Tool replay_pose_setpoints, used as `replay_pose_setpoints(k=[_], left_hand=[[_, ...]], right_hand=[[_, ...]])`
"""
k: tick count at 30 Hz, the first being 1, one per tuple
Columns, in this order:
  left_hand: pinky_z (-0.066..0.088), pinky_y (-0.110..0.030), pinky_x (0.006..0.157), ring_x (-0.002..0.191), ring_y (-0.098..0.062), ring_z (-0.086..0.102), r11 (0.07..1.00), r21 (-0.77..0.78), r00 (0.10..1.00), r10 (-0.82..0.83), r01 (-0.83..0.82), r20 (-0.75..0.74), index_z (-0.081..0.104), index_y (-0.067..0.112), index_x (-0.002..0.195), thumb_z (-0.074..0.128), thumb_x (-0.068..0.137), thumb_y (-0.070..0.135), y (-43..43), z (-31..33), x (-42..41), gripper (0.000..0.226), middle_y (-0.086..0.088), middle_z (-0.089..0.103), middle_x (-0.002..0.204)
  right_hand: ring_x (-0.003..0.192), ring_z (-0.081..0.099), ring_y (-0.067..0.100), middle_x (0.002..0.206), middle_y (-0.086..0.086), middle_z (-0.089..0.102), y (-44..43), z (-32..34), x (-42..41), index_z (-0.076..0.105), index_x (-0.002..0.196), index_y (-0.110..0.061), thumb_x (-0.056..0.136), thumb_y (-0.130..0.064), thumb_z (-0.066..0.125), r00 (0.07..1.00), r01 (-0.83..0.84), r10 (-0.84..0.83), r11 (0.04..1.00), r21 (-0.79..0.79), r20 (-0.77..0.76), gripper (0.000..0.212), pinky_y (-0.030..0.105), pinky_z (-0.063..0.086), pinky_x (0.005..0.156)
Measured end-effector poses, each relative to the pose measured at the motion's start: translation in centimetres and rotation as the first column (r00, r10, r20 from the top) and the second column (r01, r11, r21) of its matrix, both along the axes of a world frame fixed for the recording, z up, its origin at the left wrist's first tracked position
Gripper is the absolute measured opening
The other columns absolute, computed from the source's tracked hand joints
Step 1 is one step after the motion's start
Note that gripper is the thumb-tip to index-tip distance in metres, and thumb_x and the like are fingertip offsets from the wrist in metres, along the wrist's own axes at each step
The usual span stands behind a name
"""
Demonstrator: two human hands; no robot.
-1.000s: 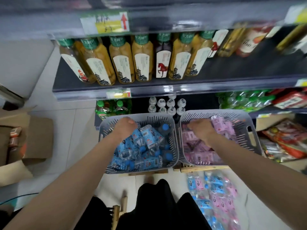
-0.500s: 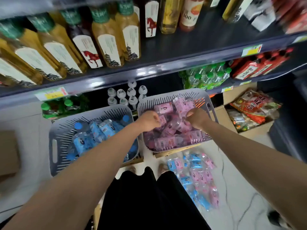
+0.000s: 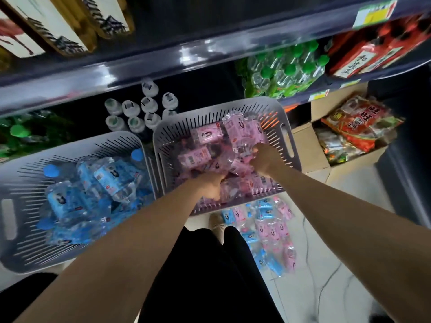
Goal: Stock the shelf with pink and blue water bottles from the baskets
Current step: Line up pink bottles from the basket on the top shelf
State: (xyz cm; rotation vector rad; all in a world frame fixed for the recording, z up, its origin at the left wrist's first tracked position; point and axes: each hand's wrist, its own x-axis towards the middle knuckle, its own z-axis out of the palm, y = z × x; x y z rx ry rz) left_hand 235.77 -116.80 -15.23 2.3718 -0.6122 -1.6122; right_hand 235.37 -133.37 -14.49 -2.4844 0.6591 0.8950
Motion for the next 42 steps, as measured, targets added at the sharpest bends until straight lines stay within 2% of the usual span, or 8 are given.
replay_pose_setpoints(k=[5,8,13,20,26,29,33,42], left_hand=[[0.056,-0.029,0.073,0.089,-0.021,0.064,0.994,0.098,0.995,0.049,-0.040,-0.090,0.035,0.008,0.140,0.059,0.081,-0.003,0.9,-1.5,0.1,0.065,-0.009,0.058,0.115],[0.054,-0.028,0.073,0.092,-0.022,0.063,0.995,0.078,0.995,0.061,-0.055,-0.083,0.040,0.008,0.134,0.061,0.080,0.000,1.1,-1.8,0.5,0.058,-0.008,0.057,0.109],[0.048,-0.024,0.064,0.078,-0.013,0.054,0.993,0.002,0.993,0.116,-0.116,-0.014,0.046,0.007,0.120,0.069,0.074,0.003,1.5,-1.7,0.8,0.052,0.002,0.049,0.087],[0.039,-0.020,0.062,0.078,-0.008,0.045,0.975,-0.125,0.980,0.193,-0.185,0.055,0.043,0.011,0.124,0.073,0.073,0.013,3.0,2.4,2.8,0.059,0.006,0.042,0.088],[0.040,-0.019,0.080,0.109,-0.020,0.051,0.946,-0.228,0.954,0.266,-0.231,0.138,0.030,0.011,0.142,0.074,0.072,0.018,3.6,10.3,3.6,0.082,-0.006,0.046,0.131],[0.042,-0.017,0.067,0.088,-0.013,0.051,0.930,-0.279,0.938,0.295,-0.238,0.184,0.040,0.012,0.132,0.072,0.074,0.017,4.2,15.7,3.9,0.067,0.002,0.050,0.104],[0.049,-0.036,0.081,0.100,-0.024,0.059,0.893,-0.383,0.906,0.346,-0.238,0.244,0.047,0.014,0.118,0.074,0.072,0.017,5.6,23.4,4.0,0.053,-0.007,0.059,0.109],[0.046,-0.016,0.070,0.089,-0.004,0.064,0.659,-0.693,0.745,0.612,-0.294,0.266,0.054,0.016,0.116,0.074,0.073,0.003,10.2,40.9,3.3,0.049,0.006,0.068,0.103]], right_hand=[[0.119,0.052,0.029,0.127,0.014,0.051,-0.5,-2.6,0.2,0.046,0.127,0.005,0.089,-0.016,0.059,0.993,0.097,-0.096,0.995,0.013,-0.070,0.045,0.034,0.044,0.098],[0.091,0.058,0.030,0.094,0.014,0.057,0.2,-3.2,0.5,0.057,0.098,0.000,0.092,-0.024,0.056,0.984,0.142,-0.135,0.988,0.054,-0.115,0.025,0.029,0.045,0.078],[0.049,0.035,0.011,0.061,0.002,0.038,0.7,-4.2,1.2,0.039,0.066,-0.008,0.094,-0.028,0.055,0.962,0.263,-0.258,0.964,0.050,-0.087,0.038,0.020,0.033,0.043],[0.071,0.055,0.020,0.082,0.010,0.054,0.6,-0.9,1.3,0.051,0.089,0.000,0.096,-0.032,0.052,0.953,0.302,-0.301,0.953,-0.007,0.018,0.033,0.027,0.049,0.055],[0.108,0.059,0.035,0.114,0.023,0.062,0.1,8.5,2.0,0.056,0.113,0.004,0.088,-0.021,0.055,0.936,0.263,-0.245,0.964,-0.037,0.254,0.035,0.029,0.042,0.073],[0.098,0.060,0.035,0.105,0.020,0.064,0.7,13.8,1.1,0.058,0.102,-0.003,0.084,-0.025,0.059,0.913,0.186,-0.171,0.983,-0.006,0.370,0.028,0.029,0.039,0.070],[0.080,0.054,0.029,0.085,0.011,0.059,2.7,22.5,0.9,0.056,0.082,-0.010,0.079,-0.026,0.062,0.826,0.097,-0.076,0.995,-0.010,0.559,0.018,0.028,0.037,0.066],[0.074,0.050,0.025,0.073,0.001,0.055,7.2,40.9,1.8,0.055,0.076,-0.011,0.075,-0.030,0.064,0.401,-0.005,-0.124,0.991,0.137,0.908,0.021,0.030,0.036,0.065]])
